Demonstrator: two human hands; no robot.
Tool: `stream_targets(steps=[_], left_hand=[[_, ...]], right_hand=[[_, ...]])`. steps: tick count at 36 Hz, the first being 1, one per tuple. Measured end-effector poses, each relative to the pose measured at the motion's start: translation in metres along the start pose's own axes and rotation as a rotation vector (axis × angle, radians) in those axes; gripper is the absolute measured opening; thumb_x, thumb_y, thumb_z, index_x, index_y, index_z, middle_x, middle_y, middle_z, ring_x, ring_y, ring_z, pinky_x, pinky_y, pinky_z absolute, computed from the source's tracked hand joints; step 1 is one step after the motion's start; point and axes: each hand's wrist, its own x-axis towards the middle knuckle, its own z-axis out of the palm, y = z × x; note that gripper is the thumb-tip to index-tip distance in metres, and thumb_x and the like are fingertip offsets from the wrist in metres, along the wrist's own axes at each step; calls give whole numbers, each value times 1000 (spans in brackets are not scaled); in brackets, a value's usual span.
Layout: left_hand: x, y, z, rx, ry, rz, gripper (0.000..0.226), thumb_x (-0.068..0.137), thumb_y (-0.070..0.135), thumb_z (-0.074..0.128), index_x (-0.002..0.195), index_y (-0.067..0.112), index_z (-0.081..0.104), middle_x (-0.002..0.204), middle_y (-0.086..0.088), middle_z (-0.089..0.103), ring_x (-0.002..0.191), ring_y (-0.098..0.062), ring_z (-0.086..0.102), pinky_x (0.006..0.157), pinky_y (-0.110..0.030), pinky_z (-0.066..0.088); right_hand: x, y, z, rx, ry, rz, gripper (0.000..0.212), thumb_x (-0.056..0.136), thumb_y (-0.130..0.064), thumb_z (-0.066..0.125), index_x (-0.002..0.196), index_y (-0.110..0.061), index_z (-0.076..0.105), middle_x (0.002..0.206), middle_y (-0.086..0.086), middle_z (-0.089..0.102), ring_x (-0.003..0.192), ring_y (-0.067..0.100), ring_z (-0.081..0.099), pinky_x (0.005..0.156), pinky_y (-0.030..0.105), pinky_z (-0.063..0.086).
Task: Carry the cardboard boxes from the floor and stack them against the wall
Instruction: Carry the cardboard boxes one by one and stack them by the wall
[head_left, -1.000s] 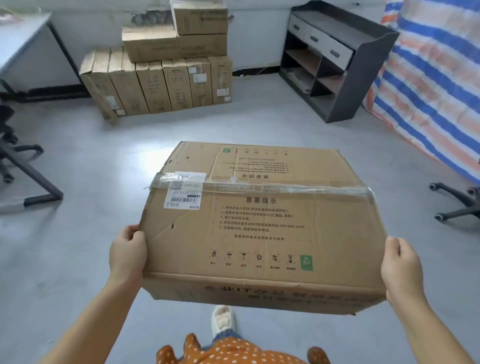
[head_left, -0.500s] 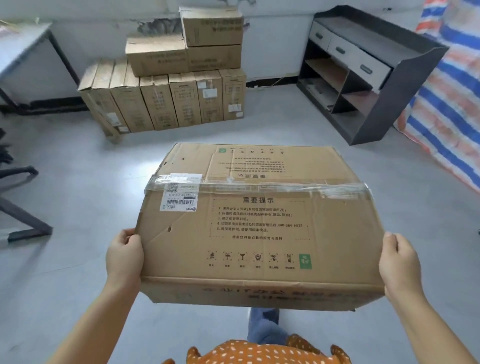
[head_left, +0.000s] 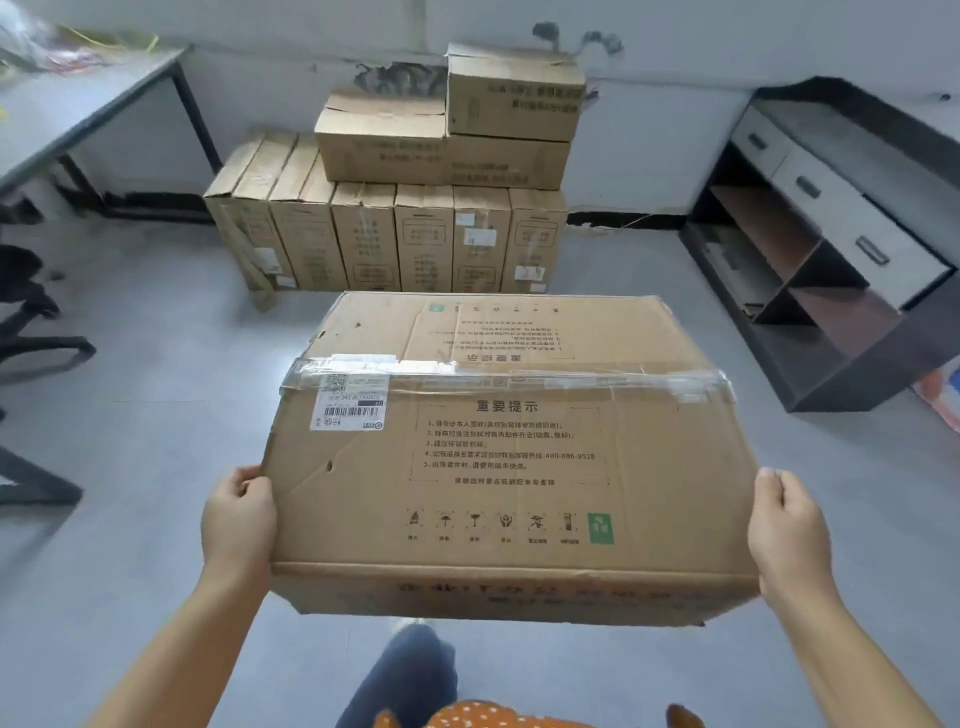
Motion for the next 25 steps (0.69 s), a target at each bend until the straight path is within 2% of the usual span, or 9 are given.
stream_targets(steps=[4, 9, 13, 16, 19, 22, 25], left_hand=[[66, 26, 30, -29, 19, -25, 23, 90, 4, 35, 99, 9, 56, 77, -1, 54, 73, -24, 47, 57, -29, 36], [170, 73, 65, -16, 14, -23, 23, 89, 3, 35, 91, 10, 57, 73, -4, 53, 73, -26, 45, 59, -31, 33], [249, 120, 81, 3, 19, 6, 22, 90, 4, 36, 87, 14, 55, 76, -3, 56, 75, -28, 49, 65, -33, 36], [302, 148, 91, 27, 47, 4, 22, 90, 4, 36, 93, 13, 56, 79, -3, 58, 77, -28, 50, 64, -32, 36], [348, 170, 99, 21, 71, 4, 23, 89, 6, 36, 97, 13, 57, 78, -1, 58, 77, -27, 50, 65, -33, 38], [393, 188, 108, -8, 88, 9, 24, 89, 5, 37, 98, 10, 58, 76, -1, 57, 71, -24, 47, 60, -31, 35], [439, 207, 123, -11, 113, -11, 23, 88, 6, 37, 97, 10, 58, 77, -3, 57, 73, -25, 48, 64, -32, 37]], right_hand=[[57, -36, 55, 9, -24, -7, 34, 101, -25, 31, 72, -7, 32, 68, 7, 32, 63, 21, 29, 57, 36, 22], [121, -98, 133, 19, -19, -19, 36, 101, -24, 32, 67, -11, 27, 66, 7, 31, 62, 21, 29, 58, 36, 22], [170, -155, 190, 32, -29, -20, 38, 101, -24, 32, 65, -10, 31, 65, 7, 35, 62, 22, 32, 63, 36, 25], [197, -193, 229, 38, -43, -26, 38, 101, -24, 31, 65, -13, 31, 65, 6, 35, 62, 22, 31, 59, 36, 24], [226, -227, 265, 27, -48, -39, 37, 101, -25, 31, 67, -9, 33, 67, 9, 38, 63, 24, 33, 59, 37, 25], [258, -260, 305, 22, -56, -69, 35, 101, -23, 31, 71, -5, 34, 69, 12, 36, 66, 26, 33, 60, 37, 24], [292, -294, 344, 17, -83, -84, 33, 100, -23, 30, 72, -7, 33, 68, 10, 33, 64, 24, 30, 58, 37, 22]])
